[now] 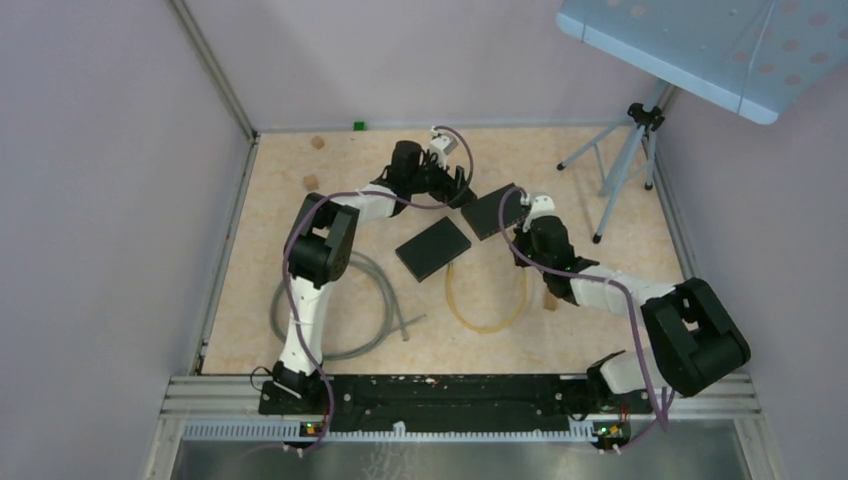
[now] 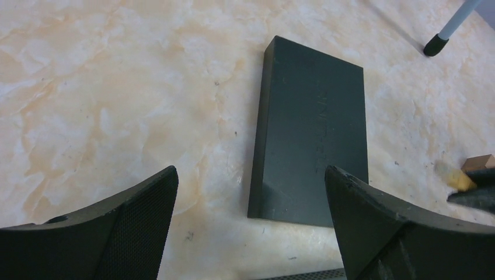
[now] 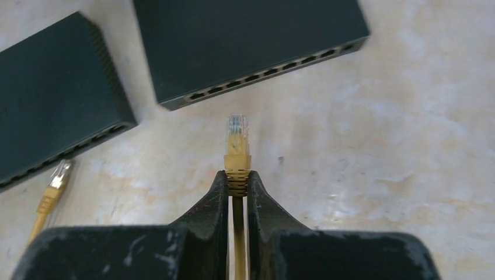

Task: Insert the plug into the switch port
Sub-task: Move the connector to the center of the board.

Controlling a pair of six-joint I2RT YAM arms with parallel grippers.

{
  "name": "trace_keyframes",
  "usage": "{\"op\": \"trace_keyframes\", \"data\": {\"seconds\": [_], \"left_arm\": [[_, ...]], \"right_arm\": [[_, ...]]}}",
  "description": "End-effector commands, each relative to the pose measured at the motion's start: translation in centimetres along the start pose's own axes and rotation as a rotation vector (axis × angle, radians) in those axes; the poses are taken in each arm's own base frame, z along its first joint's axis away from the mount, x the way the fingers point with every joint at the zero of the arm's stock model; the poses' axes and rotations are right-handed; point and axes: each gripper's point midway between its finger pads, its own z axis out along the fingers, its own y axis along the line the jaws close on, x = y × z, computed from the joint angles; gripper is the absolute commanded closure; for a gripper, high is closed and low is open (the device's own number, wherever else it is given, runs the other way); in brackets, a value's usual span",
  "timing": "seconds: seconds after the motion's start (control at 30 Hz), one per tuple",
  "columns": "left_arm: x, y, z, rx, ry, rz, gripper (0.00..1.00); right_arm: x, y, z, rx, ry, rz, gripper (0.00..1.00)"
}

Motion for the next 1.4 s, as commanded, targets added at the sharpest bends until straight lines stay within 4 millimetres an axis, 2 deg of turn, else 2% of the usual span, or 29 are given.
{"op": "trace_keyframes", "data": {"seconds": [0.0, 0.03, 0.13, 0.4, 0.5, 0.73, 0.8, 0.97, 1.17, 1.37], "left_arm": [[-3.2, -1.5, 1.1, 0.103, -0.091, 0.107, 0.01], [-3.0, -1.6, 1.3, 0.116, -0.088, 0.103, 0.01], [-2.4, -1.9, 1.9, 0.133, -0.081, 0.099, 0.01], [-0.5, -2.4, 3.4, 0.155, -0.044, 0.092, 0.01], [-0.2, -2.5, 3.5, 0.160, -0.038, 0.092, 0.01], [0.8, -2.5, 3.6, 0.157, -0.016, 0.083, 0.01], [0.9, -2.6, 3.6, 0.157, -0.013, 0.078, 0.01], [1.3, -2.5, 3.6, 0.142, -0.007, 0.060, 0.01], [1.9, -1.9, 3.7, 0.105, 0.011, 0.020, 0.06], [2.8, -2.3, 3.3, 0.118, 0.043, -0.018, 0.21]], "right_arm": [[-6.3, -4.4, 0.5, 0.122, -0.169, 0.145, 1.00], [-6.9, -5.6, 1.0, 0.132, -0.172, 0.164, 1.00], [-8.2, -7.0, 2.5, 0.134, -0.164, 0.117, 1.00], [-9.6, -8.6, 7.3, 0.147, -0.084, 0.068, 1.00], [-10.7, -9.5, 8.2, 0.193, -0.079, 0.095, 1.00], [-10.3, -12.9, 10.7, 0.316, 0.043, 0.164, 1.00], [-9.4, -13.4, 11.2, 0.323, 0.100, 0.172, 1.00], [-7.7, -13.1, 12.2, 0.293, 0.190, 0.184, 1.00], [-5.8, -12.3, 13.1, 0.241, 0.263, 0.183, 1.00], [-5.5, -11.1, 12.9, 0.173, 0.268, 0.171, 1.00]]}}
